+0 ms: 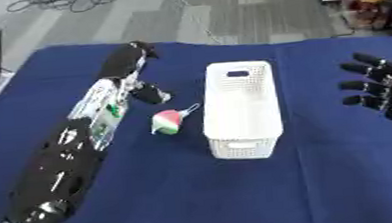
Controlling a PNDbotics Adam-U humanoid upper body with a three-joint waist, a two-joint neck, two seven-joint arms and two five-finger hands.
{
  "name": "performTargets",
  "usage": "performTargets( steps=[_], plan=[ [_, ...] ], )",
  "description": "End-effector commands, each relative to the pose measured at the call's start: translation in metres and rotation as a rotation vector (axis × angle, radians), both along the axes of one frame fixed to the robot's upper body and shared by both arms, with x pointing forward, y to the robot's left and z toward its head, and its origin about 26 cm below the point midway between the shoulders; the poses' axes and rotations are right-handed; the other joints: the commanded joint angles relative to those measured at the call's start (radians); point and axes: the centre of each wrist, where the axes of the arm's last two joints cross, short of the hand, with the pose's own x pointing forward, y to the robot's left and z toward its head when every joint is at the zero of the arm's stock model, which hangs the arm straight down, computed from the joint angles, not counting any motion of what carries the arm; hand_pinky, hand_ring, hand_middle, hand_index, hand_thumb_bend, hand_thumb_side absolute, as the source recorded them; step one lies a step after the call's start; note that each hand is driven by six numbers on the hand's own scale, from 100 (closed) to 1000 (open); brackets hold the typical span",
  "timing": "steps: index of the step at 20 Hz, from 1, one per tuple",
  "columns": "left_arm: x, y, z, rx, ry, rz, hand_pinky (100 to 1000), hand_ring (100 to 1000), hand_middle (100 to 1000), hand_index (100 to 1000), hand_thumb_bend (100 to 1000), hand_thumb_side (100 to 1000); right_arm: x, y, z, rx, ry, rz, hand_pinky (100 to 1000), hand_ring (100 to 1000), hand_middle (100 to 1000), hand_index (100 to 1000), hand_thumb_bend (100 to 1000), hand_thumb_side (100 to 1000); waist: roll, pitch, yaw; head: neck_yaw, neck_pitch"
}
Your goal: Pick up objects on the table and place them in the box.
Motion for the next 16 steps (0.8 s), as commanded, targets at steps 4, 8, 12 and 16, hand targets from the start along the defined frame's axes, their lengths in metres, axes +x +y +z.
performTargets(
  steps=[4, 8, 12, 16],
  plan=[
    [0.0, -0.003, 0.008, -0.021, -0.023, -0.025, 523, 567, 628, 756, 571, 237, 0.0, 0.0, 0.008, -0.005, 0.023, 0.065, 728, 810, 943, 1000, 583, 1000, -0.001, -0.01, 0.002, 0.005, 0.001],
    [0.001, -0.003, 0.003, -0.028, -0.002, -0.038, 525, 575, 641, 756, 569, 225, 0.0, 0.0, 0.009, -0.006, 0.02, 0.067, 728, 810, 943, 1000, 582, 1000, -0.001, -0.008, 0.0, 0.006, 0.001],
    [0.003, -0.004, 0.001, -0.027, 0.012, -0.045, 526, 574, 641, 756, 569, 220, 0.001, 0.001, 0.009, -0.005, 0.018, 0.069, 729, 810, 943, 1000, 581, 1000, -0.002, -0.006, -0.002, 0.005, 0.001],
    [0.005, -0.005, 0.0, -0.027, 0.017, -0.047, 525, 571, 636, 755, 570, 218, 0.001, 0.001, 0.01, -0.005, 0.016, 0.071, 729, 810, 943, 1000, 580, 1000, -0.001, -0.005, -0.004, 0.003, 0.001]
  ],
)
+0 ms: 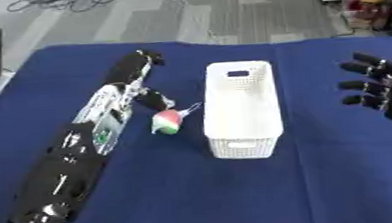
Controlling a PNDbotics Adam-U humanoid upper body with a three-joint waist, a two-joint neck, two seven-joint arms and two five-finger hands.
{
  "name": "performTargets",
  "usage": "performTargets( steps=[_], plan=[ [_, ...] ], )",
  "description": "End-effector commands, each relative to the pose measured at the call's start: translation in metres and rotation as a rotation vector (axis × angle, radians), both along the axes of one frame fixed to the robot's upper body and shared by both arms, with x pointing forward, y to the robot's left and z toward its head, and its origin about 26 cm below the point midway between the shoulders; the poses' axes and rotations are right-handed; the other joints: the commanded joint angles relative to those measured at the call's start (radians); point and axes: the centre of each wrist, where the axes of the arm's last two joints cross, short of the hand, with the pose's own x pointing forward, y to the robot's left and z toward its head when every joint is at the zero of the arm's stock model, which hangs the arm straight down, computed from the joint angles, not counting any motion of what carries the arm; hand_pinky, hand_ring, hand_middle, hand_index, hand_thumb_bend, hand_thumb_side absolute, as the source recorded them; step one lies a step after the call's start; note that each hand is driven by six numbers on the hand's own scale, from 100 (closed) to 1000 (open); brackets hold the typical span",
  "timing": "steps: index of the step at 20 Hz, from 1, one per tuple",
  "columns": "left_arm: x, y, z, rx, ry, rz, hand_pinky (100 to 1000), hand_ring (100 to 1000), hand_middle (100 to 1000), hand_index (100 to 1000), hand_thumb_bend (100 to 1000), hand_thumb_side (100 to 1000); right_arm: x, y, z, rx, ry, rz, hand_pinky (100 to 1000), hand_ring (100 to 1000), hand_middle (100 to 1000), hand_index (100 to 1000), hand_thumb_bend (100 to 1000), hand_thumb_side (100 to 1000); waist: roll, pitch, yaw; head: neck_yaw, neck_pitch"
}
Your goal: Pick up objects on the table and place them in the box.
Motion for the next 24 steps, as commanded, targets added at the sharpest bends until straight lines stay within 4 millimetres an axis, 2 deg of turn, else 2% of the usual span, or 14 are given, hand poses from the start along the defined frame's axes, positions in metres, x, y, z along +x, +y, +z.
performTargets(
  steps=[1, 24],
  plan=[
    [0.004, -0.002, 0.011, -0.001, -0.029, -0.013, 525, 571, 635, 755, 570, 214, 0.001, 0.001, 0.01, -0.002, 0.019, 0.07, 729, 810, 943, 1000, 579, 1000, -0.002, -0.008, -0.002, 0.003, 0.001],
    [0.009, 0.0, -0.021, -0.057, 0.048, 0.0, 523, 564, 624, 751, 571, 186, 0.002, 0.003, 0.013, 0.0, 0.01, 0.073, 730, 810, 943, 1000, 576, 1000, -0.004, -0.001, -0.004, 0.0, 0.001]
  ],
)
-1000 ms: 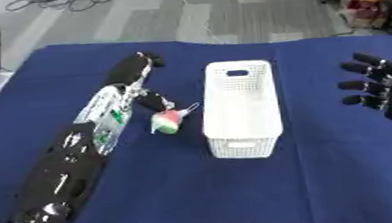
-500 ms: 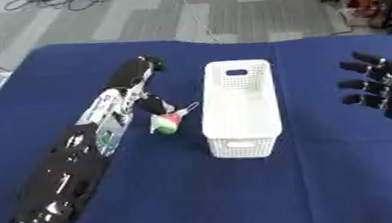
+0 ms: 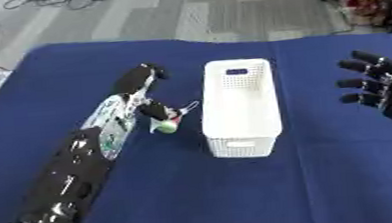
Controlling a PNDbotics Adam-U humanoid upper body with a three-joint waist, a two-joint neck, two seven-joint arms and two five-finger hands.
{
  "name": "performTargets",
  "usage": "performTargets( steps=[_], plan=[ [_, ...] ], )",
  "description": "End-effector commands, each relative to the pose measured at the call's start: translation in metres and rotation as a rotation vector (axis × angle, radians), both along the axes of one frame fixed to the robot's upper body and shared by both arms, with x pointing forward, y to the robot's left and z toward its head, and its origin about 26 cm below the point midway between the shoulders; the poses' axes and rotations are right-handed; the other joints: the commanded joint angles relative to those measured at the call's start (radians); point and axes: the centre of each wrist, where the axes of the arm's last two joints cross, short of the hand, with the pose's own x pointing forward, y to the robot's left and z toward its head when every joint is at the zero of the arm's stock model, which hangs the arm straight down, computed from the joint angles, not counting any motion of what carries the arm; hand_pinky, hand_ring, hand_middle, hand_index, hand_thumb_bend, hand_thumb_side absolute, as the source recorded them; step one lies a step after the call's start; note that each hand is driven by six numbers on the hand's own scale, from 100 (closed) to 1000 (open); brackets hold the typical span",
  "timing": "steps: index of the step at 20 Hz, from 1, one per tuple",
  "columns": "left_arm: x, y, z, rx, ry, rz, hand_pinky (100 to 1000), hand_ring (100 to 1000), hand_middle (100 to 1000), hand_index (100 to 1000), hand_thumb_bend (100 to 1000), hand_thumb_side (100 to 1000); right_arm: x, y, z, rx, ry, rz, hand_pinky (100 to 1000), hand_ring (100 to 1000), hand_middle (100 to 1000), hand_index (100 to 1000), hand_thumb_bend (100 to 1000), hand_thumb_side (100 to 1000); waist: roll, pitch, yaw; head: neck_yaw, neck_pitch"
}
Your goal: Pick up objects on the table and place them in the box.
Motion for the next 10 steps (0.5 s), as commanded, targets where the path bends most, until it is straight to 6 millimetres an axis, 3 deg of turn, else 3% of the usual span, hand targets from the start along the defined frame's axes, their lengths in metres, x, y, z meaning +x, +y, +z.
performTargets(
  steps=[1, 10],
  plan=[
    [0.0043, -0.0009, 0.0082, -0.005, -0.024, -0.003, 522, 559, 624, 751, 574, 188, 0.0003, 0.0003, 0.0113, -0.007, 0.018, 0.068, 730, 810, 943, 1000, 576, 1000, -0.003, -0.009, 0.0, 0.0, 0.001],
    [0.0067, -0.0033, -0.0017, -0.003, 0.014, 0.008, 519, 531, 622, 752, 588, 195, 0.0007, 0.0025, 0.012, -0.005, 0.016, 0.077, 730, 810, 943, 1000, 576, 1000, -0.004, -0.006, -0.002, 0.001, 0.001]
  ],
)
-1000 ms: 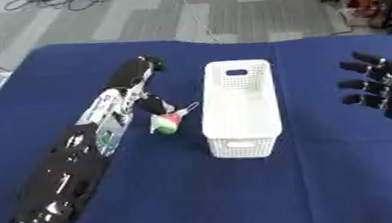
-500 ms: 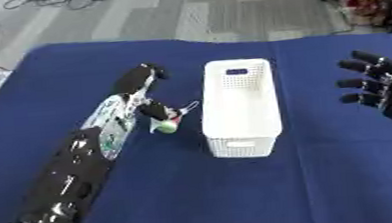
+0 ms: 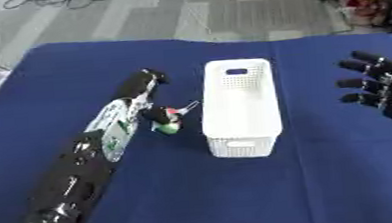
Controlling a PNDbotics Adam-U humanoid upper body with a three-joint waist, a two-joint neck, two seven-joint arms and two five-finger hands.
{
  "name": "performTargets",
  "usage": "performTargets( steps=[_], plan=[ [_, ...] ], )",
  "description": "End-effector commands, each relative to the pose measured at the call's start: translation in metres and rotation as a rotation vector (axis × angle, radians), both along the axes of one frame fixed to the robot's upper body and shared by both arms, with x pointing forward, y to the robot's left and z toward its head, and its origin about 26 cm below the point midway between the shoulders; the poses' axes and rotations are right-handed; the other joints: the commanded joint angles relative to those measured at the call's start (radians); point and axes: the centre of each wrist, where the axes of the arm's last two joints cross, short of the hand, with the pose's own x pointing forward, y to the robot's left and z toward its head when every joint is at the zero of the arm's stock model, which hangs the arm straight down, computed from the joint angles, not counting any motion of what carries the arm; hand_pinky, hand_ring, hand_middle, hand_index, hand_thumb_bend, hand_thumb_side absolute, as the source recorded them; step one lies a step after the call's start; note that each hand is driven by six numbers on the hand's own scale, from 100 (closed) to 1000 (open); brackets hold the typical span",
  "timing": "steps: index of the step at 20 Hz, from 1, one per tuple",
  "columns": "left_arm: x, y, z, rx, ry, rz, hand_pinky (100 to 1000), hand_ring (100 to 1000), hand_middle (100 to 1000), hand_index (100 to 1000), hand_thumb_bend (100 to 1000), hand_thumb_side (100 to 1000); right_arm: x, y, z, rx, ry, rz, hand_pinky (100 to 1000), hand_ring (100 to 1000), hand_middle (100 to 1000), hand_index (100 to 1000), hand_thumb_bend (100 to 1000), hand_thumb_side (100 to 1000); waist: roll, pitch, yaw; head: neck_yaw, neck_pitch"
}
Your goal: Pick up objects on the table and place them in the box.
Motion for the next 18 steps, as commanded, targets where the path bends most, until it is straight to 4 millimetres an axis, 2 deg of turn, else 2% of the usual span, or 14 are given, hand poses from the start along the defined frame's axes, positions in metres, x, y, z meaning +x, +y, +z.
performTargets(
  steps=[1, 18],
  plan=[
    [0.005, 0.001, 0.008, 0.01, -0.018, 0.004, 519, 530, 622, 751, 590, 197, 0.001, 0.003, 0.012, -0.004, 0.017, 0.078, 730, 810, 943, 1000, 575, 1000, -0.002, -0.006, -0.002, 0.001, 0.001],
    [0.009, -0.001, -0.004, 0.061, 0.087, 0.0, 520, 506, 596, 742, 617, 218, 0.001, 0.006, 0.014, 0.0, 0.016, 0.086, 731, 811, 943, 1000, 574, 1000, -0.001, -0.004, -0.01, 0.0, 0.001]
  ],
)
